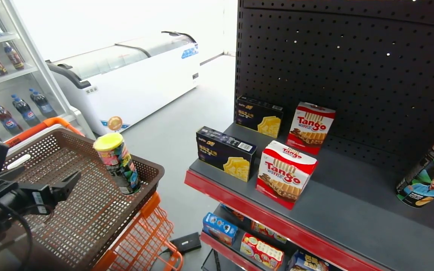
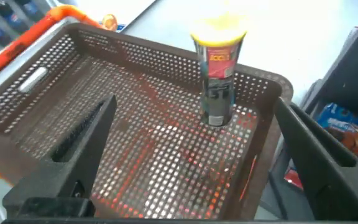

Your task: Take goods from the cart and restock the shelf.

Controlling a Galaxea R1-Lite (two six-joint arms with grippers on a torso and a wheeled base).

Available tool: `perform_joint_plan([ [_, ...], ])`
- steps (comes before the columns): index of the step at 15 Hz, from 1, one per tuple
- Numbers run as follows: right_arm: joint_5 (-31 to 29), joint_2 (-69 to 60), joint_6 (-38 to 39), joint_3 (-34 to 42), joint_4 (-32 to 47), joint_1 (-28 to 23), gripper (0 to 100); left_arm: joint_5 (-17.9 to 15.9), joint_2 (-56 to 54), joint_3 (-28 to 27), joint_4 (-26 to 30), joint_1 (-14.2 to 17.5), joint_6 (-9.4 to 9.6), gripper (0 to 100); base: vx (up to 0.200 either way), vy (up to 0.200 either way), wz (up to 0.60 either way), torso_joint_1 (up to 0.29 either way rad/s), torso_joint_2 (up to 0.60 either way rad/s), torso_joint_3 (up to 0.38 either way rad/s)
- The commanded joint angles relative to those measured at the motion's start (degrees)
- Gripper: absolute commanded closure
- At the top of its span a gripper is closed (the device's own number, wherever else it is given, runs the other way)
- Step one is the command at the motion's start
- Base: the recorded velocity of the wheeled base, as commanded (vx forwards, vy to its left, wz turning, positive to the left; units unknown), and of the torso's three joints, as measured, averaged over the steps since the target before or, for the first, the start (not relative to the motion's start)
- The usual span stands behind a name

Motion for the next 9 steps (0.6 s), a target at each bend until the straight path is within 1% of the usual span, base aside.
perform_joint_plan([
  [1, -0.02, 0.08, -0.01, 0.0, -0.03, -0.05, 0, -0.16, 14.54, 0.01, -9.01, -2.02, -0.86, 0, 0.0, 0.0, 0.0, 0.0, 0.0, 0.0],
  [3, -0.02, 0.08, -0.01, 0.0, 0.05, 0.04, 0, -0.07, 22.36, -3.25, -15.08, -2.11, -1.21, 0, 0.0, 0.0, 0.0, 0.0, 0.0, 0.0],
  [4, -0.02, 0.08, -0.01, 0.0, -0.03, -0.05, 0, -0.16, 25.79, -5.0, -17.72, -1.93, -2.0, 0, 0.0, 0.0, 0.0, 0.0, 0.0, 0.0],
  [6, -0.02, 0.08, -0.01, 0.0, -0.03, -0.05, 0, -0.25, 31.68, -7.29, -22.64, -1.58, -2.26, 0, 0.0, 0.0, 0.0, 0.0, 0.0, 0.0],
  [7, -0.02, 0.08, -0.01, 0.0, -0.03, -0.05, 0, -0.25, 32.91, -7.9, -23.43, -1.58, -2.26, 0, 0.0, 0.0, 0.0, 0.0, 0.0, 0.0],
  [9, -0.02, 0.08, -0.01, 0.0, -0.03, 0.04, 0, -0.25, 38.71, -12.21, -26.77, -1.76, -2.44, 0, 0.0, 0.0, 0.0, 0.0, 0.0, 0.0],
])
